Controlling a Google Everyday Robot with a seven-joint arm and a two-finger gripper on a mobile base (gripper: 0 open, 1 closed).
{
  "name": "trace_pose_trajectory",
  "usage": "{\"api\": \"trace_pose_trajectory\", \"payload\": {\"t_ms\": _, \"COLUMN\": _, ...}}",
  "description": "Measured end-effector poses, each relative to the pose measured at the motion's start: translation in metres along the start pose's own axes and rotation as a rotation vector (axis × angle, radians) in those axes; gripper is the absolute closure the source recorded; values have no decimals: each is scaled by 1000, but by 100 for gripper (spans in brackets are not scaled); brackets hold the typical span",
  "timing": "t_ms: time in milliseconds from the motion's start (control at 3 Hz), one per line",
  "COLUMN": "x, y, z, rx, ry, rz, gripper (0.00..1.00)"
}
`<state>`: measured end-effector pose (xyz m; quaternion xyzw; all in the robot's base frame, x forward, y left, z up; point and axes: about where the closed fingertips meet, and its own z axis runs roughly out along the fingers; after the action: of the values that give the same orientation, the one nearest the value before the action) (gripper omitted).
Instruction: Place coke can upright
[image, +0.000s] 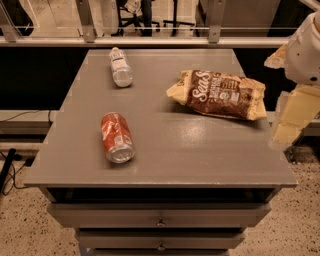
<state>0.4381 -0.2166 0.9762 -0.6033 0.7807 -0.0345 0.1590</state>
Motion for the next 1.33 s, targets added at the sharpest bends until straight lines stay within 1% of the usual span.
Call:
{"api": "trace_pose_trajectory", "payload": {"t_ms": 333, "x": 0, "y": 0, "z": 0, "rx": 0, "ry": 0, "rz": 0, "gripper": 0}}
{"api": "trace_pose_trajectory", "payload": {"t_ms": 667, "x": -20, "y": -12, "z": 19, "rx": -17, "ry": -70, "rz": -33, "gripper": 0}}
{"api": "trace_pose_trajectory", "payload": {"t_ms": 1000, "x": -72, "y": -10, "z": 58, "rx": -79, "ry": -155, "rz": -72, "gripper": 0}}
{"api": "trace_pose_trajectory", "payload": {"t_ms": 1333, "x": -127, "y": 6, "z": 94, "rx": -125, "ry": -177, "rz": -65, "gripper": 0}}
